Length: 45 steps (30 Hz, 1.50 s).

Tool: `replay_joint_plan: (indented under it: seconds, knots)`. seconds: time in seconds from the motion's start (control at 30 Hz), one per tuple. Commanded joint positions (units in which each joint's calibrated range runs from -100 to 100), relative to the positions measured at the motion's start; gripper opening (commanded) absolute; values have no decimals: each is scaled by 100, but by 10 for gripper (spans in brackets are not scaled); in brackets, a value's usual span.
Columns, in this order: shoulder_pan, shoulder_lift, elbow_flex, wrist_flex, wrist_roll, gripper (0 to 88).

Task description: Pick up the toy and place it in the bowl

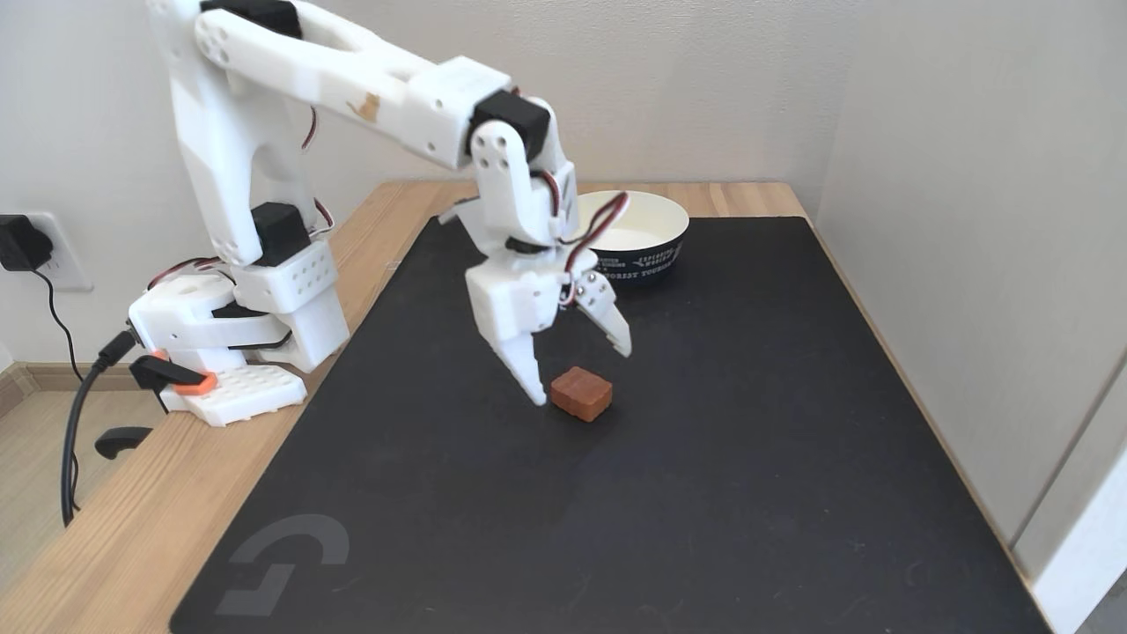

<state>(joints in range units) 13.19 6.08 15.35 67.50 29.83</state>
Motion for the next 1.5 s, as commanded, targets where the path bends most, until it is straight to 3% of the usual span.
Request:
replay_joint_plan:
  seconds: [0.0,0.27,0.43,0.77,0.93,1.17,1.27,1.47]
  knots:
    - [-35,347,-179,-264,39,319]
    - [-35,880,-143,-340,33,295]
    - [-35,880,-134,-340,-14,18]
    - [-353,513,-431,-594,-24,22]
    - [-955,-987,-683,-695,-682,21]
    - [-2662,-2630,-116,-1305,-1861,21]
    - [-3523,-2738,723,-2414,-2294,21]
    - [-4376,-2738,2381,-4590,-2926,22]
